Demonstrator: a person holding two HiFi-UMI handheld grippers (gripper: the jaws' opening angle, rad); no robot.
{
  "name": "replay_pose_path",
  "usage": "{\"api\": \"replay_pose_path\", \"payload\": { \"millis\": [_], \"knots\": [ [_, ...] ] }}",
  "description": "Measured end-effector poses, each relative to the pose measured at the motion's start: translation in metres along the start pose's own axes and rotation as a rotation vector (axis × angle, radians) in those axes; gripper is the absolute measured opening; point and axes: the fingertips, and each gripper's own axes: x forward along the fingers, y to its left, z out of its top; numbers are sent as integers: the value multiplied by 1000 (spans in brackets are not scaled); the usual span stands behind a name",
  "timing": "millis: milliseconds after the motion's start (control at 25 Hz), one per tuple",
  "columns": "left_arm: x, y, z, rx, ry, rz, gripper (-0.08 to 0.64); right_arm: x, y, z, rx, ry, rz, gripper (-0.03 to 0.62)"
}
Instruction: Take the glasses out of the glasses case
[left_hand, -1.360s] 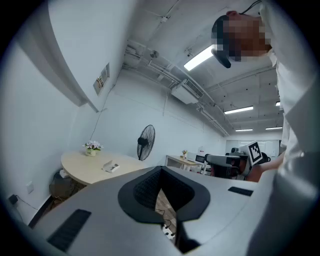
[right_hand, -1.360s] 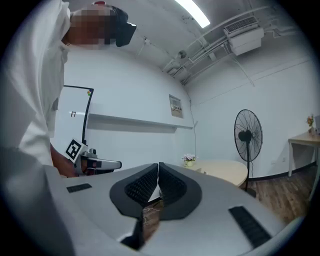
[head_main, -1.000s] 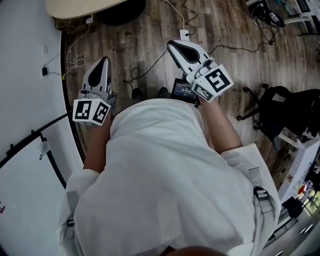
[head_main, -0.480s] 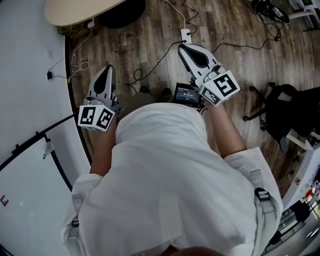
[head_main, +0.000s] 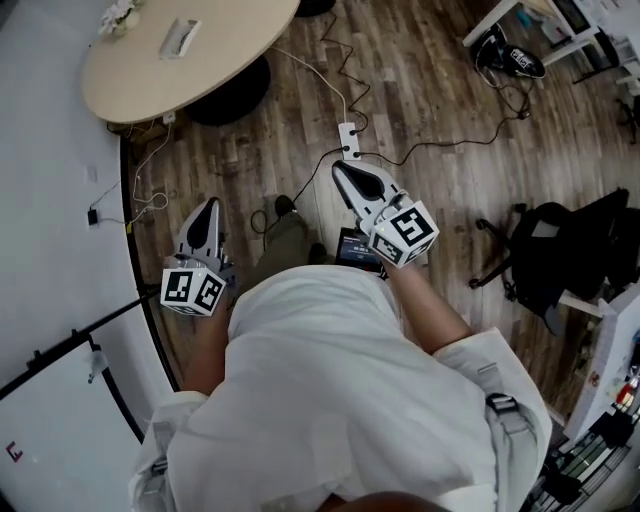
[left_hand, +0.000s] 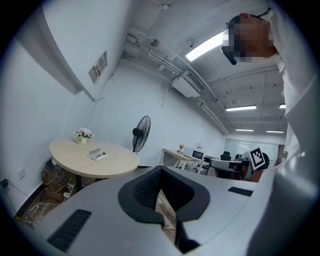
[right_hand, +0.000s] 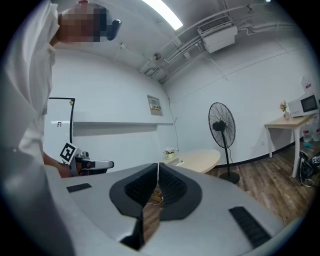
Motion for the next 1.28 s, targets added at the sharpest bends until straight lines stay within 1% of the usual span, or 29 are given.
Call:
{"api": "replay_pose_path", "payload": {
  "millis": [80,160,240,360,560,720,840,920,1000,1080,1120,1200,1280],
  "knots": [
    [17,-4,8,21,-30,-33,9,5,-11,5,-16,9,-5,26],
    [35,-7,18,44,-65,-86,9,13,-24,15,-35,12,-21,26],
    [53,-1,27,44,-81,-118,9,27,-35,24,-48,16,-30,26],
    [81,18,38,24,-97,-127,9,56,-50,36,-82,33,-23,26],
    [133,52,60,9,-90,-132,9,111,-69,64,-125,38,1,26],
    [164,77,73,19,-71,-146,6,151,-78,75,-131,36,13,26],
    [185,96,78,6,-56,-163,5,177,-84,83,-150,38,19,26],
    [198,103,81,-10,-63,-192,6,190,-92,87,-165,40,12,26],
    [210,104,85,-19,-82,-237,8,199,-101,89,-169,43,2,26],
    [217,105,84,-8,-90,-275,8,208,-105,88,-166,52,0,26],
    [220,108,83,-5,-87,-282,8,212,-104,86,-164,58,2,26],
    [226,117,79,-21,-80,-272,8,221,-105,82,-161,71,8,26],
    [234,130,76,-54,-74,-242,8,229,-111,79,-155,85,9,26]
  ]
}}
